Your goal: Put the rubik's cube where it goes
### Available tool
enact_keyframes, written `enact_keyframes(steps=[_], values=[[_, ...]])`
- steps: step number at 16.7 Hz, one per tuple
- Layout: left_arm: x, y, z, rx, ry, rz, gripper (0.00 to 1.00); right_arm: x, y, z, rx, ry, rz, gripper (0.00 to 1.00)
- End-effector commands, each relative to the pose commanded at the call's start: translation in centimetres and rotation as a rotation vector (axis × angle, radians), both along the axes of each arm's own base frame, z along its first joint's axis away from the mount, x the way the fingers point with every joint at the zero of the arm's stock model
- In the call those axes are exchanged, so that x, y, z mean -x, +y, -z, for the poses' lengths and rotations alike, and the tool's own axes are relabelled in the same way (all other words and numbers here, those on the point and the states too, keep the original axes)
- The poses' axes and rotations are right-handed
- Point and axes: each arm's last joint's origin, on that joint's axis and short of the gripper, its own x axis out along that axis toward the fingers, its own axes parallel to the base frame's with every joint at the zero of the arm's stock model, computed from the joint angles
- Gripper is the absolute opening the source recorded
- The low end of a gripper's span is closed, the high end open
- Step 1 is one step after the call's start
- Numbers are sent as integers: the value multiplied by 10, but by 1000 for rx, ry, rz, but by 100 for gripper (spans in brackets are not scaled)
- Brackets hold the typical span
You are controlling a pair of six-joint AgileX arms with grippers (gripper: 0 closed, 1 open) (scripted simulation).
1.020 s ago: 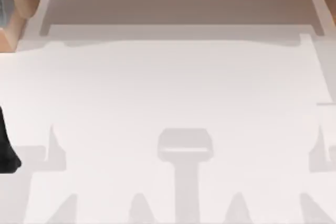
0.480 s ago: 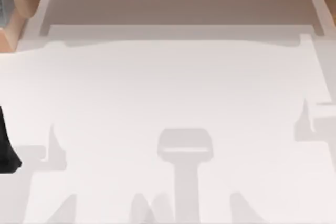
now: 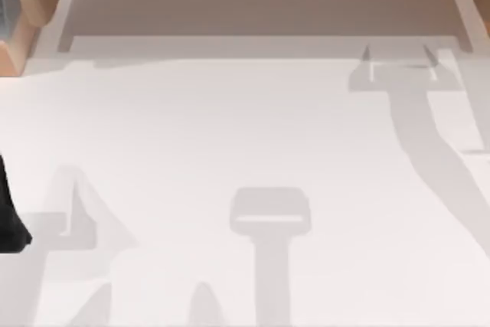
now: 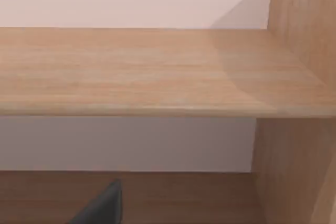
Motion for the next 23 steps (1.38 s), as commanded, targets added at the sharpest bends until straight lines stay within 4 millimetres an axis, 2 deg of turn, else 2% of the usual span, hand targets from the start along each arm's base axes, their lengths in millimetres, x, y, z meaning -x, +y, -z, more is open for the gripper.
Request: enact_keyframes(steps=[2, 5, 8, 11, 14, 20, 23], values=[[0, 0, 0, 0, 0, 0, 100, -39, 39, -17, -2, -4, 2, 100], [0, 0, 0, 0, 0, 0, 100, -89, 102, -22, -7, -8, 4, 100], [0, 0, 0, 0, 0, 0, 100, -122, 162, -8, -9, -8, 4, 100], [0, 0, 0, 0, 0, 0, 100, -139, 206, 11, -8, -7, 4, 100], [0, 0, 0, 0, 0, 0, 100, -144, 225, 21, -8, -6, 4, 100], [0, 0, 0, 0, 0, 0, 100, -145, 224, 22, -5, -3, 6, 100], [0, 0, 0, 0, 0, 0, 100, -146, 223, 12, -7, -4, 4, 100]])
